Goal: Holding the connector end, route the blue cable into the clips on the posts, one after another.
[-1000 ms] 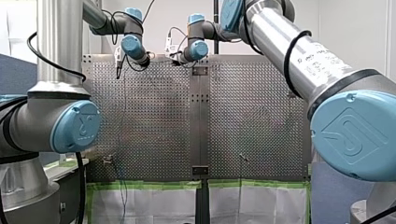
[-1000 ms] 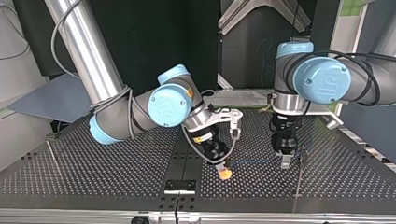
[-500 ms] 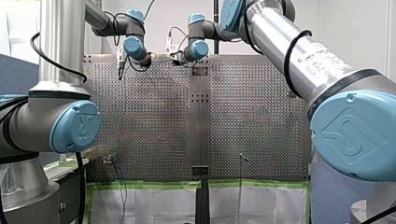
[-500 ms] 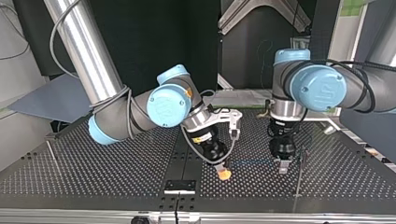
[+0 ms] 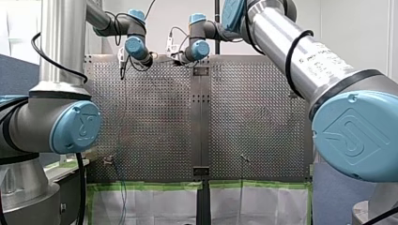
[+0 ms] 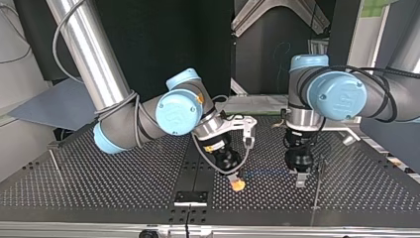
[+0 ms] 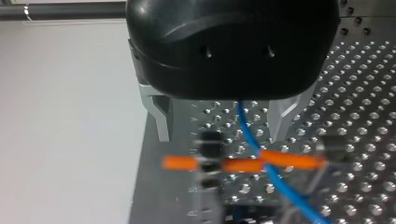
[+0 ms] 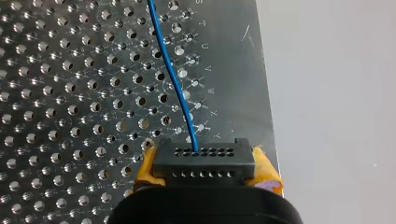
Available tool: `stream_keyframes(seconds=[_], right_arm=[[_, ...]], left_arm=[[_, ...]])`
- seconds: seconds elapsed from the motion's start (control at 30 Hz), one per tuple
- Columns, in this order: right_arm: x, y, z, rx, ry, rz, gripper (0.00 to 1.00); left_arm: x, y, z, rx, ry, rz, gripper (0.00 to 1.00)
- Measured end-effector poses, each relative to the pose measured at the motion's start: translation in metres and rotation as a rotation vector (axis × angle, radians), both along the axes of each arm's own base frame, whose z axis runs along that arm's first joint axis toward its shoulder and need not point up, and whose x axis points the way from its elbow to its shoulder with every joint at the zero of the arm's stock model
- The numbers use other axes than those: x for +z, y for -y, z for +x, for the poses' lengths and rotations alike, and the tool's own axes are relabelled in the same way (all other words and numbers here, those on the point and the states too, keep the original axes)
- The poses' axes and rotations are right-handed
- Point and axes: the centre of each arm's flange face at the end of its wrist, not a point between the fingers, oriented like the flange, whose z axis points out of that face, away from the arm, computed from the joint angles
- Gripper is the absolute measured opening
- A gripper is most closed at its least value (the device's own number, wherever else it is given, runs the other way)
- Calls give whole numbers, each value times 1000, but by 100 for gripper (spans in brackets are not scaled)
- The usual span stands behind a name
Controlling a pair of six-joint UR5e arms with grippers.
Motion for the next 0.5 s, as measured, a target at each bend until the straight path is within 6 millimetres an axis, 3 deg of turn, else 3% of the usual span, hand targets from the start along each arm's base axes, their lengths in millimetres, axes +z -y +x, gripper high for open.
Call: stream_keyframes(seconds=[0.43, 0.47, 0.5], right_arm=[[-2, 1, 0, 0, -4, 2, 0], [-3, 1, 0, 0, -5, 2, 0], [-3, 1, 1, 0, -5, 3, 0]], left_arm=[[-8, 2, 5, 1, -10, 0, 94], [-8, 2, 5, 1, -10, 0, 62], [-8, 2, 5, 1, -10, -1, 62]])
